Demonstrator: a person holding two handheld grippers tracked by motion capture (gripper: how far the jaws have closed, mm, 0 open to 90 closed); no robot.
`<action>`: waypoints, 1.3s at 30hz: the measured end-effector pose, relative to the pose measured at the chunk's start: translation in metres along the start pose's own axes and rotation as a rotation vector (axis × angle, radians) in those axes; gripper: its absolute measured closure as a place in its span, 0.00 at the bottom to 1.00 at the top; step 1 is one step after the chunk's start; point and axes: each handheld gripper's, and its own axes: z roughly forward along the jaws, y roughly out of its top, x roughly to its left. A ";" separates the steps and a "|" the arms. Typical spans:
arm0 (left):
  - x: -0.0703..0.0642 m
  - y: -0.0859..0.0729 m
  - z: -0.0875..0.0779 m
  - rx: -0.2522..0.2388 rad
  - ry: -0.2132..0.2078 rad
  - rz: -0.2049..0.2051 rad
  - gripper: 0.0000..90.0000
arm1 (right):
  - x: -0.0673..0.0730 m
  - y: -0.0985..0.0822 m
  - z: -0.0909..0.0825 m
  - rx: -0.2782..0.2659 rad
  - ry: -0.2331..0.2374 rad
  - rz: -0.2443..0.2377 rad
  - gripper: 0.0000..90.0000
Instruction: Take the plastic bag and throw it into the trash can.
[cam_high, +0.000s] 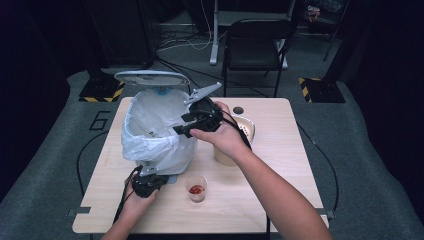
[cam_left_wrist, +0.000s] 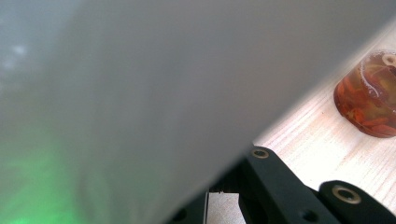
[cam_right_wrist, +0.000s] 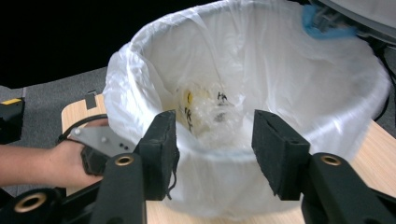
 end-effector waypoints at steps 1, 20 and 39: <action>0.001 0.000 0.001 -0.008 -0.007 0.013 1.00 | -0.003 -0.005 -0.006 -0.005 -0.005 0.005 0.58; -0.002 -0.001 0.001 -0.024 -0.026 -0.038 1.00 | -0.024 -0.067 -0.033 -0.025 -0.059 0.042 0.57; -0.004 -0.001 0.002 -0.027 -0.017 -0.061 1.00 | -0.050 -0.138 -0.028 0.010 -0.126 0.115 0.62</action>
